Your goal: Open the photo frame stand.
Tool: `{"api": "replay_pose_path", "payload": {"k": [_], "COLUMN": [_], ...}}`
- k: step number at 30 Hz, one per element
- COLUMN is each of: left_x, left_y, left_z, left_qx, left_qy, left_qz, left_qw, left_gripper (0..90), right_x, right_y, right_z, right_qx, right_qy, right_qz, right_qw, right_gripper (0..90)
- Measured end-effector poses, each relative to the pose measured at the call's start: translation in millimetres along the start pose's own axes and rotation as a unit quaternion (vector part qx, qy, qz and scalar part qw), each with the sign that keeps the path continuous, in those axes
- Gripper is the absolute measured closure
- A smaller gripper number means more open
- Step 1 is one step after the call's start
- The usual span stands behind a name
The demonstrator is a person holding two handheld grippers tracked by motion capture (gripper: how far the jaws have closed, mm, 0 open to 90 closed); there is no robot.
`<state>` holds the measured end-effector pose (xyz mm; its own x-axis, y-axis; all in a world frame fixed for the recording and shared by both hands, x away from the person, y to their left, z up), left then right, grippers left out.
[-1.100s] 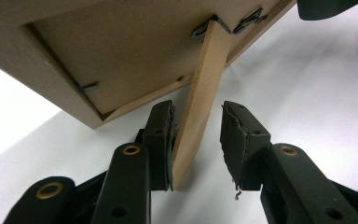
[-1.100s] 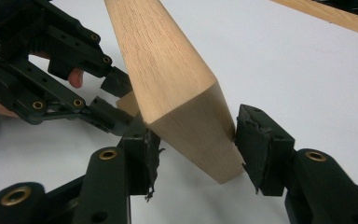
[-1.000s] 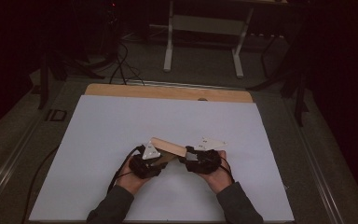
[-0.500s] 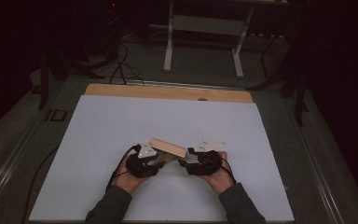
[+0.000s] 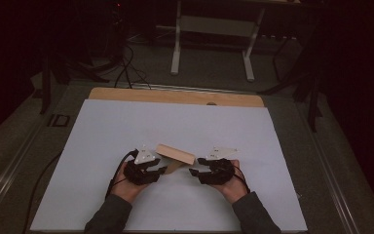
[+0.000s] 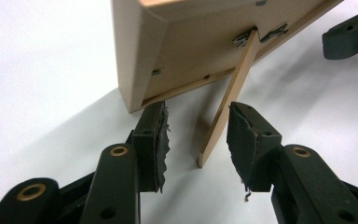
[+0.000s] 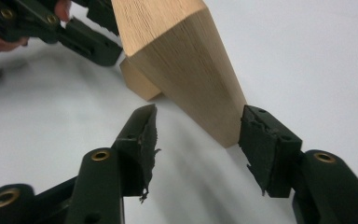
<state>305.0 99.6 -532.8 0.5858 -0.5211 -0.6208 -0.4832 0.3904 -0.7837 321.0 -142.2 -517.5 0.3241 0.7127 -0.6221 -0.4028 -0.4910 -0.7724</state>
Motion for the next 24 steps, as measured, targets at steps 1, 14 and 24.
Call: {"api": "replay_pose_path", "payload": {"k": [1,14,24], "left_x": [-1.7,-13.7,-17.5], "left_y": [0.5,4.4,4.5], "left_z": [1.2,14.1,21.2], "left_qx": [-0.001,-0.026,-0.046], "left_qy": [-0.001,-0.011,-0.015], "left_qz": [-0.001,-0.017,-0.02], "left_qw": [1.0,0.9995,0.9987], "left_gripper": [58.2,67.4,67.0], "right_x": [-0.3,-9.3,-14.9], "right_y": [0.1,7.0,7.0], "right_z": [-0.1,-9.1,-25.0], "right_qx": [0.0,-0.004,0.005], "right_qy": [-0.001,0.002,0.032], "right_qz": [0.001,0.015,0.012], "right_qw": [1.0,0.9999,0.9994], "right_gripper": [47.5,62.1,74.1]}}
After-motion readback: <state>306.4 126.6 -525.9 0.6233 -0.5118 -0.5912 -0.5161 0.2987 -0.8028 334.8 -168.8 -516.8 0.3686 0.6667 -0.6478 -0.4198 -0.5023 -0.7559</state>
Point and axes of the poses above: each handheld gripper's, and its own axes: x roughly forward along the jaws, y roughly out of its underside, z roughly to its left, the point moved 3 cm from there along x, roughly forward along the jaws, and after that the axes turned 5 degrees about -y, right-handed, at the moved point
